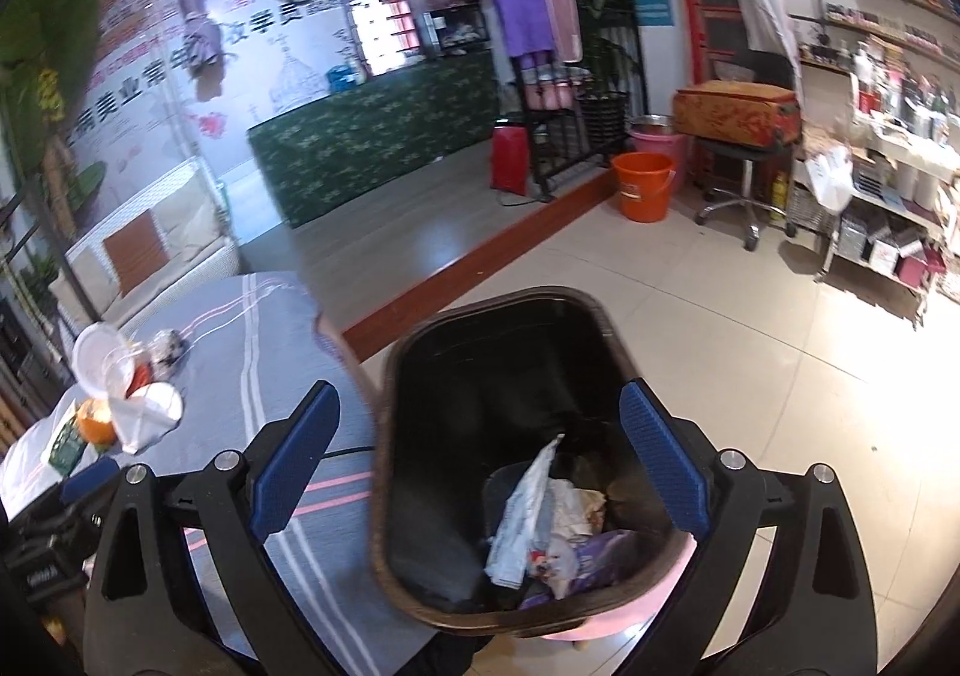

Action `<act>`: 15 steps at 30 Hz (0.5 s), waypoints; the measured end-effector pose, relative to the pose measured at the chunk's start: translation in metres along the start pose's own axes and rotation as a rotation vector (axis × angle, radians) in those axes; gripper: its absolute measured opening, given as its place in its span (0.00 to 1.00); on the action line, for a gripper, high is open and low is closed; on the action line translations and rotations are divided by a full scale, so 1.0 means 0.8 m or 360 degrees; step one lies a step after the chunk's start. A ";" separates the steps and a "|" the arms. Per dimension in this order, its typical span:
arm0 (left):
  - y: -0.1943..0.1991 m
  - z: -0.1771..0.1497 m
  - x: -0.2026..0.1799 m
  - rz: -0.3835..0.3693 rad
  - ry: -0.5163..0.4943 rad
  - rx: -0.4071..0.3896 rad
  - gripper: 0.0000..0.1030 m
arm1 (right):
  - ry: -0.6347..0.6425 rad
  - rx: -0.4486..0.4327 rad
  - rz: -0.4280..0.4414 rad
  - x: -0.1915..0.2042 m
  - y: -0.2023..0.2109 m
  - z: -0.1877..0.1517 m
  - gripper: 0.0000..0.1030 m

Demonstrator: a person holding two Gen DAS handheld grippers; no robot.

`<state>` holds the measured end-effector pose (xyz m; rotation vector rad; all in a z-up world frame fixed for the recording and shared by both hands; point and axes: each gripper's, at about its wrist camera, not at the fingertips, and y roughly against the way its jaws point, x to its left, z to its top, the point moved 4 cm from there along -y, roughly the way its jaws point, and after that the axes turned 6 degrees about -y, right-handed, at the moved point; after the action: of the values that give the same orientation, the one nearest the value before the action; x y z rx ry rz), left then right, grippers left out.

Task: Collect trash
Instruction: 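Move both tools back over the remaining trash on the bed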

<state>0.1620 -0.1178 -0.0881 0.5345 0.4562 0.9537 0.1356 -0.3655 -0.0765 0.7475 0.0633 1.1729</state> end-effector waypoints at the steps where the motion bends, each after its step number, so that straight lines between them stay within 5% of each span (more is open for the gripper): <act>1: 0.001 -0.001 0.006 0.0010 0.0019 0.0004 0.94 | 0.0014 0.0005 0.0012 0.006 -0.001 -0.001 0.90; 15: 0.032 -0.034 0.097 0.0196 0.0204 0.0035 0.94 | 0.0261 0.0142 0.0266 0.117 -0.020 -0.034 0.91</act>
<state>0.1691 -0.0338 -0.1036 0.5276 0.5542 1.1066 0.1757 -0.2753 -0.0755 0.7439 0.1940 1.3971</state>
